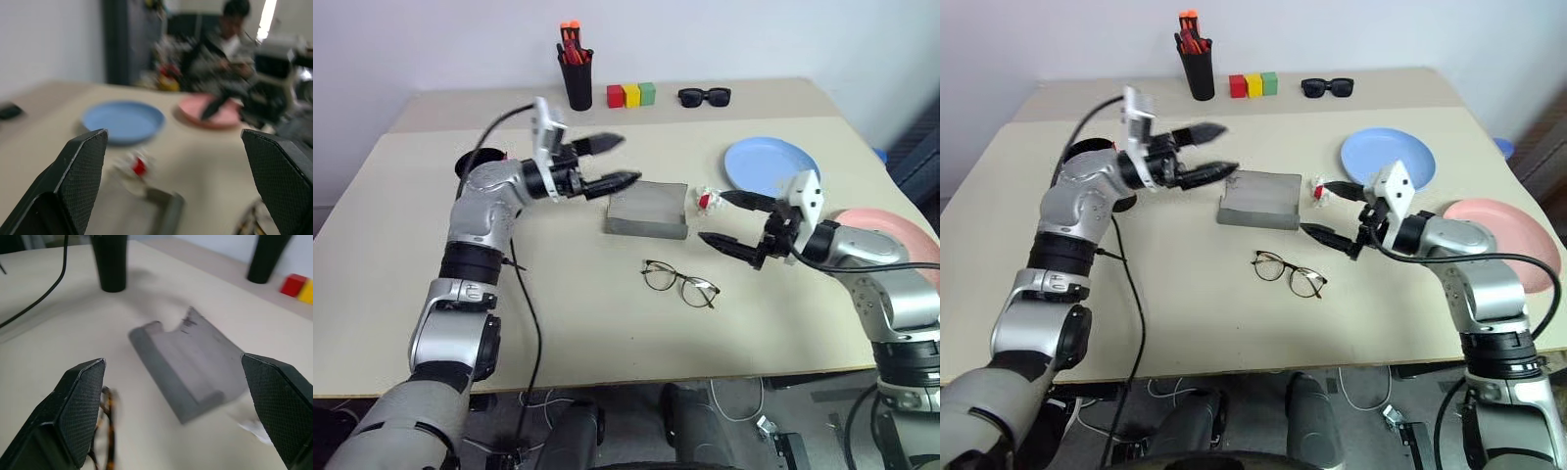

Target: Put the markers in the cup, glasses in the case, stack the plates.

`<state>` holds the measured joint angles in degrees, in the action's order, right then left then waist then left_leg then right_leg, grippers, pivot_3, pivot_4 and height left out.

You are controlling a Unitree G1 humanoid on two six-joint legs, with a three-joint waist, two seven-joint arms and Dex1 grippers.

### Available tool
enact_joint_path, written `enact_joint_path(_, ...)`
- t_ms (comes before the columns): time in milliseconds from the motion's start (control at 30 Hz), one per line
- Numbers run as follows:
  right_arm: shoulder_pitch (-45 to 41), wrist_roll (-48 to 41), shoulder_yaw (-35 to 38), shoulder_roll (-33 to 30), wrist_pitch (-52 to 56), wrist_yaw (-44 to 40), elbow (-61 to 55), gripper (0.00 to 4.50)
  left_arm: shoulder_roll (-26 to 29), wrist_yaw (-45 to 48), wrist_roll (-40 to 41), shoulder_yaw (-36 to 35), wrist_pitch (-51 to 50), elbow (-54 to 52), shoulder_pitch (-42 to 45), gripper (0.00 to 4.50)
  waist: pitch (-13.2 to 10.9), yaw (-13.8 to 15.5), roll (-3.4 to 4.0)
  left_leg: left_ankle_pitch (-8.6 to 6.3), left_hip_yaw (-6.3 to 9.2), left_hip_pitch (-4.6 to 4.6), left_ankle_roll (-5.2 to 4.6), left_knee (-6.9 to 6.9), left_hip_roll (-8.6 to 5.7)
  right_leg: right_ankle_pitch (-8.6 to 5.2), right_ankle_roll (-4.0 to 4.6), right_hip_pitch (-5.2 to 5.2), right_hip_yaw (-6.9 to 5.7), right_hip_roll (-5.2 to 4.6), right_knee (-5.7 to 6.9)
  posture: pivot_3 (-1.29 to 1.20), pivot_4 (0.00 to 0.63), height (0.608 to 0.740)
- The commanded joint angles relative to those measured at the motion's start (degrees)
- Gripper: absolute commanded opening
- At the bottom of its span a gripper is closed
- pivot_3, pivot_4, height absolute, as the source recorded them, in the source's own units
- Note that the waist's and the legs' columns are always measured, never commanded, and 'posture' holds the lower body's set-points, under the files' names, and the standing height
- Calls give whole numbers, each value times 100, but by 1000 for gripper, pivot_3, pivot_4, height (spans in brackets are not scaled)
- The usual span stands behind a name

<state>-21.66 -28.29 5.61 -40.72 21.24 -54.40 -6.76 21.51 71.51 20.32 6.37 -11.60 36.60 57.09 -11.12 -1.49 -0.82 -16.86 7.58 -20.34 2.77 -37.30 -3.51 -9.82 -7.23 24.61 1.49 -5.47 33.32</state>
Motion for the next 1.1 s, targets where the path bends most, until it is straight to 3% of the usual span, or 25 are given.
enact_joint_path(33,126,6,105,90,-118,128,-386,4500,-243,-159,-989,527,1191,1010,296,4469,0,23,0,0,-1,-2,0,-1,0,0,0,0,1,-1,-1,0,150,740)
enact_joint_path(100,271,28,137,127,-111,270,-566,4500,-466,-519,-1422,689,1857,1662,464,4469,-1,75,-1,0,-3,-6,0,-5,-1,1,0,0,2,-2,-4,0,150,740)
enact_joint_path(300,476,30,252,92,-56,488,-862,4500,-853,-661,-1870,693,2428,2718,641,4469,-1,91,-2,0,-2,-14,-1,-9,-4,1,-1,2,1,-6,-11,0,150,740)
enact_joint_path(333,495,19,260,94,-42,517,-894,4500,-894,-730,-1977,729,2458,2833,656,4232,-1,89,-2,-1,-2,-13,-1,-9,-4,1,-1,2,1,-6,-10,0,150,740)
enact_joint_path(433,493,132,275,116,-112,677,-893,4500,-974,-724,-2096,687,2426,3029,703,3177,-1,82,-2,-1,-1,-13,-1,-9,-4,1,-1,2,1,-5,-9,0,150,740)
enact_joint_path(633,353,227,226,191,-226,811,-751,4500,-859,-453,-2217,640,2348,3063,763,119,-1,78,-2,-1,-2,-12,-1,-9,-4,1,-1,1,1,-5,-7,0,150,740)
enact_joint_path(867,321,258,174,249,-287,765,-679,4500,-194,729,-1937,474,1294,2226,625,46,-1,35,-2,-1,-2,-10,-2,-9,-3,1,-1,3,1,-4,-2,0,150,740)
enact_joint_path(1033,297,300,152,271,-453,640,-460,4500,675,1712,-1675,547,125,527,-135,46,-1,23,0,-2,-2,-9,-3,-7,-1,1,-1,5,2,-4,1,0,150,740)
enact_joint_path(1100,258,327,124,288,-498,601,-396,4500,977,2014,-1226,492,-378,-334,-531,46,-2,39,1,-2,-1,-9,-4,-6,-1,1,0,5,2,-4,5,0,150,740)
